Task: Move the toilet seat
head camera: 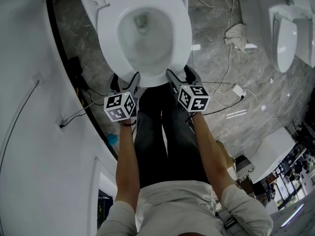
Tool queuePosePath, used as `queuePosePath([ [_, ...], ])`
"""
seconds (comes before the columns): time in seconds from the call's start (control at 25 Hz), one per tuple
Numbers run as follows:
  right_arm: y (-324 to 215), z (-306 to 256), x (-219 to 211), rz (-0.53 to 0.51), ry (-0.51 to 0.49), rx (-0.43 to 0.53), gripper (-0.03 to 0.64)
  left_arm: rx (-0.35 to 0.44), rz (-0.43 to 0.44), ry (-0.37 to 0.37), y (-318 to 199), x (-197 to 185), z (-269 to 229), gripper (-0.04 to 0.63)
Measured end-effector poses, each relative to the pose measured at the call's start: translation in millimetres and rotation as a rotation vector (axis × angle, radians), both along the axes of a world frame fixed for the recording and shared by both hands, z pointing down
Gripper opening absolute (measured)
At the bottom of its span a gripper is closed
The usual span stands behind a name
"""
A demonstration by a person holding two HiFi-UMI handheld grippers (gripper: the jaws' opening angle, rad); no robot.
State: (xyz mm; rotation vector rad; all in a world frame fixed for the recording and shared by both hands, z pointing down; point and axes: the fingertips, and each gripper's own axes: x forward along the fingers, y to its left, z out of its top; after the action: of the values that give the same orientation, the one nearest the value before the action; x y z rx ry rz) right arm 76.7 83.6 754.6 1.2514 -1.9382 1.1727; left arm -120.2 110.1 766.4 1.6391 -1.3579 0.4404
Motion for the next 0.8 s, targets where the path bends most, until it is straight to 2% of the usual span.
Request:
queuePosePath([
  [0.8,-12,-47,-2,0.044,-0.068,0.042,0.365,0.081,-0.059,0.067,-11,-4,-43,0.405],
])
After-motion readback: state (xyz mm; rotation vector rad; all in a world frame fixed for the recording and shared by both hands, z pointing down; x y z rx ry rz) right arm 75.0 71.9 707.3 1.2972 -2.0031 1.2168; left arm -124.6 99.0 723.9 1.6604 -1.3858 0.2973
